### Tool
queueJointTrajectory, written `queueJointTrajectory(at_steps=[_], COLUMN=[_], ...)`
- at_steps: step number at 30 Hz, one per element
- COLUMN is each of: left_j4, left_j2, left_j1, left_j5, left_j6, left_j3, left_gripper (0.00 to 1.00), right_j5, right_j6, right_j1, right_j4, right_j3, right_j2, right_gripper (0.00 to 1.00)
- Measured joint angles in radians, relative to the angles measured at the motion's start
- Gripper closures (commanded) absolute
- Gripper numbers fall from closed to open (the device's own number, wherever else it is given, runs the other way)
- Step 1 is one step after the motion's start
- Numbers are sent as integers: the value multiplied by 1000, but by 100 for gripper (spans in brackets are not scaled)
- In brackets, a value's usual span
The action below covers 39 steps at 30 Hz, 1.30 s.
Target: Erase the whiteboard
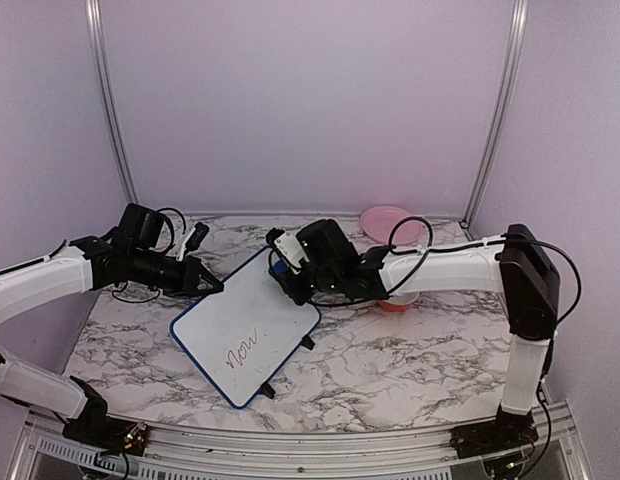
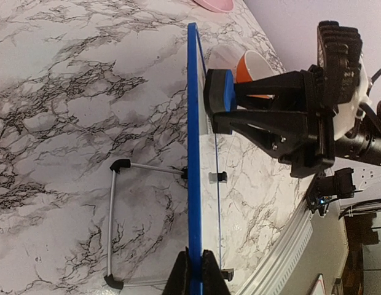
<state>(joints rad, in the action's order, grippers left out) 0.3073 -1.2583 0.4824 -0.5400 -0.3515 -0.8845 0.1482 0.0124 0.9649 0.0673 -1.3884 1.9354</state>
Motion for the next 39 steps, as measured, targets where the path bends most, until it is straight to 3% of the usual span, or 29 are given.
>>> queueJointTrajectory(at_steps=[6, 18, 30, 39], left_j4=[0, 0, -4, -4], left_j2=[0, 0, 0, -1], left_j1=[0, -1, -9, -9], left_j5=[-1, -1, 18, 22], left_j6=[0, 0, -5, -8], left_j3=[0, 0, 0, 0], left_gripper=[100, 100, 100, 100], right_j5=[22, 38, 33, 46], right_j6=[20, 34, 86, 93], right_j1=[-18, 79, -42, -54], right_j4=[-2, -19, -22, -65], right_j3=[3, -15, -138, -101], right_j2=[0, 8, 86, 90], right_gripper=[100, 100, 100, 100])
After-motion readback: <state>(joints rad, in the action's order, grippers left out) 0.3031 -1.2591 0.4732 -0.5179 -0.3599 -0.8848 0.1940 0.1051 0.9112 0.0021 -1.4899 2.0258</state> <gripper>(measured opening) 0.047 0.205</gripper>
